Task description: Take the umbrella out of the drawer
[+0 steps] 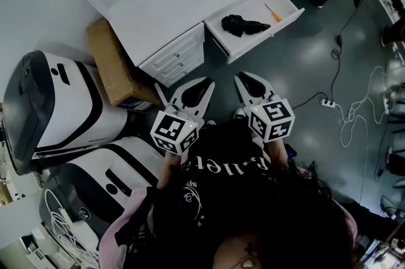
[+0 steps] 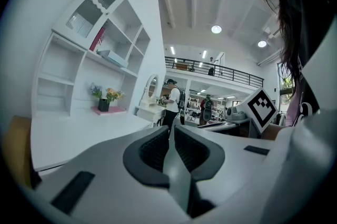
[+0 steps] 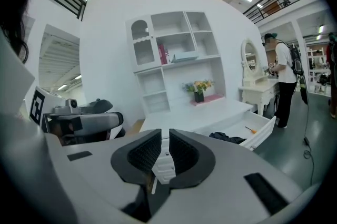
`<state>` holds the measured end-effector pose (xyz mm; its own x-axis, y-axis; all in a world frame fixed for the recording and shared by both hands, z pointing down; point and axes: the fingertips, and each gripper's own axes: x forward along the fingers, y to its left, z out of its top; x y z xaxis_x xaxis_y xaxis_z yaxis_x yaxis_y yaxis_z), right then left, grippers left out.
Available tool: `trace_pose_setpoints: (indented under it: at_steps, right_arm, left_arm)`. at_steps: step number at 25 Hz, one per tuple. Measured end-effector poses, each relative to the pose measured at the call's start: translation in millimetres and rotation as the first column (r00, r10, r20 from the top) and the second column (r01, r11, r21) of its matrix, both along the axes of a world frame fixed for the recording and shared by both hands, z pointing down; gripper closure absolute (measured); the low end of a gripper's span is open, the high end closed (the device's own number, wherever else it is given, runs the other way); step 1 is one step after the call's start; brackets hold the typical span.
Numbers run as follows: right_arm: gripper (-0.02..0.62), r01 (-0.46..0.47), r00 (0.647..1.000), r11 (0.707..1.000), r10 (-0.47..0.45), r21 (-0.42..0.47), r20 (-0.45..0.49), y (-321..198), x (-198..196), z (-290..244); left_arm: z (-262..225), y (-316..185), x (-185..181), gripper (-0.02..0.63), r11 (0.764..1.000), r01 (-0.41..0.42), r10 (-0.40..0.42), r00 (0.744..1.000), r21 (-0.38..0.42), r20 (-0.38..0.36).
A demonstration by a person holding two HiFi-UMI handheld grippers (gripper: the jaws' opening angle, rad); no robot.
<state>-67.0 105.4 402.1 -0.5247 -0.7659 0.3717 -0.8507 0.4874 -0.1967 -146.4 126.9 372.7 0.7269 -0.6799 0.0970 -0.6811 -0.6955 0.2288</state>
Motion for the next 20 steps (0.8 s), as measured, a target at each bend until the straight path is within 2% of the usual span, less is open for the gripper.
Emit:
trace_pose_setpoints:
  at_steps: [10,15,20]
  right_arm:
    - [0.523,-0.031,0.999,0.999,0.031,-0.03,0.012,-33,31,11]
    - [0.523,-0.037,0.999,0.998,0.039,-0.046,0.026,-71,63,20]
    - [0.523,-0.033,0.999,0.998,0.035,-0.062,0.026,-130,104,29]
  left_arm:
    - [13,-34,13,0.566,0.999,0.019,-0.02,1.0,-0.04,-0.006]
    - [19,-68,41,0.566,0.998,0.028,-0.029,1.0,-0.062,-0.006]
    - [15,-120,74,0.566,0.998,0.044,-0.043,0.999,-0.051,0.014]
